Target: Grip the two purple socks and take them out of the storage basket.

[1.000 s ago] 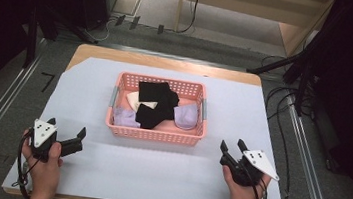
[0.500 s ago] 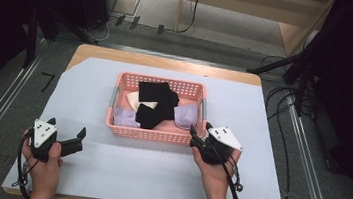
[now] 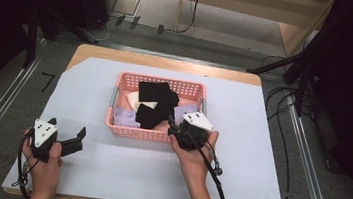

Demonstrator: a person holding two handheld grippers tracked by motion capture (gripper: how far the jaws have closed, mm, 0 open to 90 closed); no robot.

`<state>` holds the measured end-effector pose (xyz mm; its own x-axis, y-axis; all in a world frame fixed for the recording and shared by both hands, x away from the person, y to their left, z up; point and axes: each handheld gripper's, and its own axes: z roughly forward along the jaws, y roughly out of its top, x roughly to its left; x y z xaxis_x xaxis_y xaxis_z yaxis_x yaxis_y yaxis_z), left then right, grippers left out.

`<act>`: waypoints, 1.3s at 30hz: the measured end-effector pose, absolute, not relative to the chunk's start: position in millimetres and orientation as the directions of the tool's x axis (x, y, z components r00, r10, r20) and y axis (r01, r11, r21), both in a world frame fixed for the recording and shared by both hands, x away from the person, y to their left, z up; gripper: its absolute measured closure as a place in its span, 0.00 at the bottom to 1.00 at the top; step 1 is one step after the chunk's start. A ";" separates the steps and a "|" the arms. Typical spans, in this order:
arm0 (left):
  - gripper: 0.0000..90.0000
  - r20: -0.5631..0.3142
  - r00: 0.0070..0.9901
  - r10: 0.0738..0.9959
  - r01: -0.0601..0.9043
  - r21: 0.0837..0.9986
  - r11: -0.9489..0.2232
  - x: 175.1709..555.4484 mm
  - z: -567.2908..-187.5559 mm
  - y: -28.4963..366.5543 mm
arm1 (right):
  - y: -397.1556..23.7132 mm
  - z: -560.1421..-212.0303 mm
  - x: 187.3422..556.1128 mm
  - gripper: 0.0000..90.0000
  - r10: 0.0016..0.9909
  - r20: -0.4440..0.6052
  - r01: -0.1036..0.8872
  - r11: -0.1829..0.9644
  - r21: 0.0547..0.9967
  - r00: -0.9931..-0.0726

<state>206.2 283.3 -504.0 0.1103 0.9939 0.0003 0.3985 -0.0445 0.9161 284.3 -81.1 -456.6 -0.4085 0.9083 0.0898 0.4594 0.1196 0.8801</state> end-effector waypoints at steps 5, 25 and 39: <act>0.03 -0.001 0.106 0.994 0.400 0.915 -0.042 205.9 -503.7 283.6 | -57.8 -457.8 294.3 0.57 0.885 0.111 0.494 0.145 0.857 -0.452; 0.03 -0.017 0.109 0.994 0.400 0.916 -0.028 206.3 -503.8 285.4 | 1.8 -457.6 323.6 0.76 0.846 0.221 0.671 0.198 0.715 -0.485; 0.04 -0.020 0.109 0.994 0.402 0.915 -0.026 206.9 -504.0 285.7 | 28.6 -457.3 342.1 0.73 0.837 0.315 0.817 0.238 0.525 -0.447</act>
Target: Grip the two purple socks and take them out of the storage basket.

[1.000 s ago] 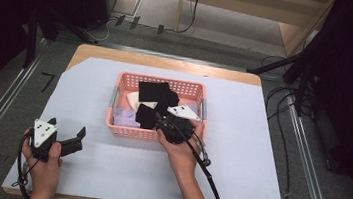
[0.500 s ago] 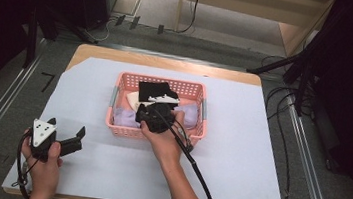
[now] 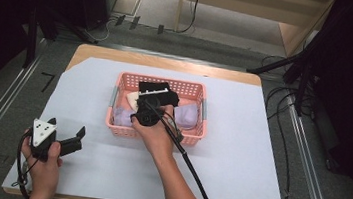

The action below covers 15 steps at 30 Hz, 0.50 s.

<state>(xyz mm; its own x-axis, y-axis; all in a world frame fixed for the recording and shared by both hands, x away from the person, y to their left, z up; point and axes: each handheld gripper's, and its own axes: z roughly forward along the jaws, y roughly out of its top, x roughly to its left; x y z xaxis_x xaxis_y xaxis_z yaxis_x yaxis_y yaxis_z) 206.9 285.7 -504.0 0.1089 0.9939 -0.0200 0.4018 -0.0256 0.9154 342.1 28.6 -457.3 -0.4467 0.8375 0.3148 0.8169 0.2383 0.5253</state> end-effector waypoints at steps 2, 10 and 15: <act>0.04 -0.022 0.107 0.994 0.402 0.916 -0.023 206.9 -504.0 285.6 | 29.9 -457.8 344.8 0.72 0.839 0.330 0.834 0.235 0.499 -0.434; 0.04 -0.023 0.109 0.994 0.402 0.915 -0.023 206.9 -504.0 285.8 | 31.7 -461.3 354.6 0.59 0.843 0.368 0.888 0.242 0.391 -0.392; 0.04 -0.025 0.110 0.994 0.405 0.914 -0.022 207.0 -504.0 286.1 | 33.2 -464.8 359.5 0.56 0.834 0.400 0.910 0.260 0.323 -0.380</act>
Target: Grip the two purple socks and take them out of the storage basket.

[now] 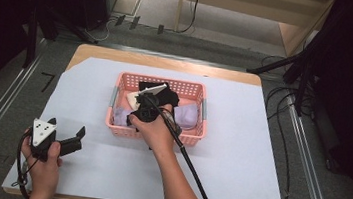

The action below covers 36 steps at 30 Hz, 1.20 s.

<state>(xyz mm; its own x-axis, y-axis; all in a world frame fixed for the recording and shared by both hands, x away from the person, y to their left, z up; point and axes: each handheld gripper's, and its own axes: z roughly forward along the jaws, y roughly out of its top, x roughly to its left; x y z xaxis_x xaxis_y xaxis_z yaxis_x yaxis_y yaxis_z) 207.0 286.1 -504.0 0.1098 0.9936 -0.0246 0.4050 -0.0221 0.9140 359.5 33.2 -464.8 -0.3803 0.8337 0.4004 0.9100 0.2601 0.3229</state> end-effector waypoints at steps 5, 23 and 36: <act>0.04 -0.026 0.110 0.994 0.405 0.914 -0.021 207.1 -504.0 286.0 | 33.2 -466.9 363.1 0.64 0.804 0.451 0.916 0.285 0.281 -0.388; 0.04 -0.033 0.112 0.993 0.410 0.912 -0.016 207.6 -503.8 287.0 | 23.4 -458.1 357.9 1.00 0.738 0.523 0.878 0.199 0.434 -0.426; 0.04 -0.036 0.111 0.993 0.411 0.912 -0.013 207.8 -503.9 287.0 | 6.8 -444.0 343.2 1.00 0.678 0.492 0.689 0.028 0.724 -0.545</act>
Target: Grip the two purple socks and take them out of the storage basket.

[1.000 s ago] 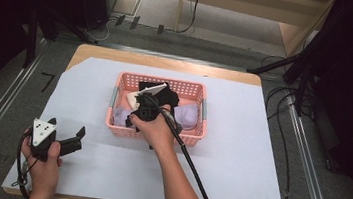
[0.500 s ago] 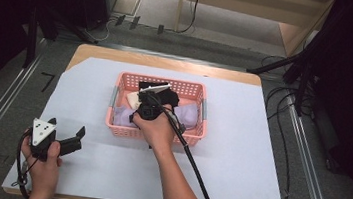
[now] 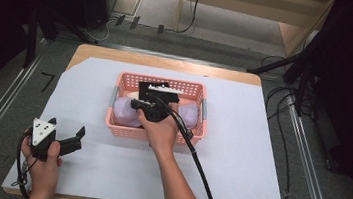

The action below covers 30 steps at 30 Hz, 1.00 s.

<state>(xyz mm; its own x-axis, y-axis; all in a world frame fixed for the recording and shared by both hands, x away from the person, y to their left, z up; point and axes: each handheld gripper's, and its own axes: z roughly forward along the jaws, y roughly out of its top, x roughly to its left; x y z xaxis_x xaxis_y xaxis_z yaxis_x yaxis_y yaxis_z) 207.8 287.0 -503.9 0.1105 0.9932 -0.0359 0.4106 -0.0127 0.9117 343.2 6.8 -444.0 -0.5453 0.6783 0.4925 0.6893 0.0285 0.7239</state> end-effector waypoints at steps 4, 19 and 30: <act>0.04 -0.037 0.110 0.993 0.410 0.912 -0.012 207.8 -503.9 287.0 | 4.6 -442.1 339.4 1.00 0.694 0.452 0.616 -0.015 0.788 -0.561; 0.04 -0.036 0.108 0.993 0.409 0.912 -0.012 207.5 -503.8 287.0 | -8.9 -427.2 326.3 1.00 0.780 0.238 0.314 -0.056 0.948 -0.579; 0.04 -0.033 0.108 0.994 0.409 0.912 -0.014 207.4 -503.7 287.1 | -25.3 -417.7 323.0 1.00 0.813 0.165 0.199 -0.062 0.978 -0.559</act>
<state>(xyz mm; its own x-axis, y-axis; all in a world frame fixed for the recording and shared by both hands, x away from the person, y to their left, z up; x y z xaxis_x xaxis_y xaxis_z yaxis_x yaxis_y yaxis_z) 207.4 287.1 -503.7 0.1078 0.9936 -0.0329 0.4090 -0.0142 0.9124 323.0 -25.3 -417.7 -0.5589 0.8127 0.1647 0.1986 -0.0616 0.9781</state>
